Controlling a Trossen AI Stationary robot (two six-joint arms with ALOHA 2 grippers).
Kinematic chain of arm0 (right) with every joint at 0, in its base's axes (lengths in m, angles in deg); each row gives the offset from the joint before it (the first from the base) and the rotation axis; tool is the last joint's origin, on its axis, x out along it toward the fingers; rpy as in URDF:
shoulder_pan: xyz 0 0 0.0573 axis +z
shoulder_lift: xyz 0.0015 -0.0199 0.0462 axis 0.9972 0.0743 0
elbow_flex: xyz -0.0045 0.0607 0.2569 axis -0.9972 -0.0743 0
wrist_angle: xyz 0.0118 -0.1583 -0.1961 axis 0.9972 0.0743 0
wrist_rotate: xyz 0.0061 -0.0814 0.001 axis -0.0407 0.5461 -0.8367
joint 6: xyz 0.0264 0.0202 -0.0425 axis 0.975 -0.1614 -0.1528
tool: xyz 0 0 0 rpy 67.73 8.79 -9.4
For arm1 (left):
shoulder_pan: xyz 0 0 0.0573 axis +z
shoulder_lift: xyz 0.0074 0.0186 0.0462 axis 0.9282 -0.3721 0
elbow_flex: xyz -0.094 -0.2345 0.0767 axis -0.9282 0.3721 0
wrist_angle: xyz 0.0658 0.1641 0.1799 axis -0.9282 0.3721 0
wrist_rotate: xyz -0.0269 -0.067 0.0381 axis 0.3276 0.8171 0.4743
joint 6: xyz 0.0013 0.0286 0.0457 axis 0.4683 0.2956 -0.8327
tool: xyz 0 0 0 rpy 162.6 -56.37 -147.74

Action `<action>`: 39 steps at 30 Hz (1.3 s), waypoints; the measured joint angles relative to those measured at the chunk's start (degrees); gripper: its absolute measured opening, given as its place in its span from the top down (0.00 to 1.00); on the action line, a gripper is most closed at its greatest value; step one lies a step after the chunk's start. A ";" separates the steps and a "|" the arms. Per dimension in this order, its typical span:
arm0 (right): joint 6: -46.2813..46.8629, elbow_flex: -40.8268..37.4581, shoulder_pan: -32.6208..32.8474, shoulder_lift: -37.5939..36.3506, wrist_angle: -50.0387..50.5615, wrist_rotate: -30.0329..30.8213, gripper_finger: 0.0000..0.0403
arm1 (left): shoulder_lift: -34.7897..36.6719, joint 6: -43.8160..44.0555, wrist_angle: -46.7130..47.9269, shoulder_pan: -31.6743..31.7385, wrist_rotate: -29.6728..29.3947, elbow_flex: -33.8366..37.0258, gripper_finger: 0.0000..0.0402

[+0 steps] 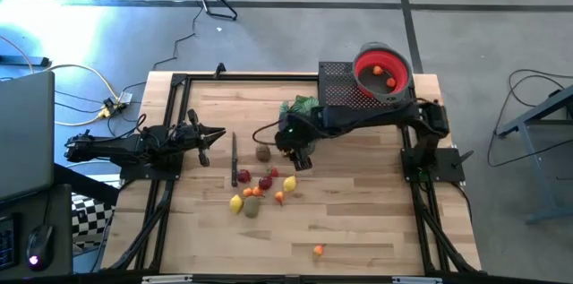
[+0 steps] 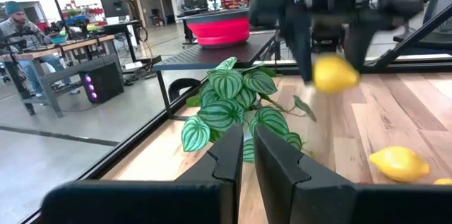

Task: Pick & Place Fruit
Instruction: Put the lemon into the red colander

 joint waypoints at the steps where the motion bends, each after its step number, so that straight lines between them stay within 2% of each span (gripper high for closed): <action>1: 0.67 0.03 -0.01 -1.23 -0.64 0.81 0.47 | 0.00 0.00 0.00 0.00 0.00 0.00 0.92; 7: 1.46 0.03 -0.79 -8.75 0.71 9.58 0.47 | 0.00 0.00 -0.04 0.01 -0.02 0.00 0.92; 11: 5.69 0.03 -3.02 -13.61 3.47 14.82 0.46 | 0.00 0.00 -0.04 0.00 0.01 0.00 0.92; 17: 10.58 0.05 -7.99 -19.06 8.99 26.14 0.47 | 0.00 0.01 -0.07 0.00 0.02 0.00 0.92; 21: 12.77 0.10 -12.17 -20.63 11.95 30.84 0.47 | 0.00 0.01 -0.06 0.00 0.02 0.00 0.92; 30: 19.03 0.05 -26.26 -21.62 22.58 31.72 0.47 | 0.00 0.00 -0.07 0.00 0.00 0.00 0.92; 39: 27.44 0.03 -37.71 -21.60 26.72 27.39 0.46 | 0.00 0.01 -0.06 0.00 0.01 0.00 0.92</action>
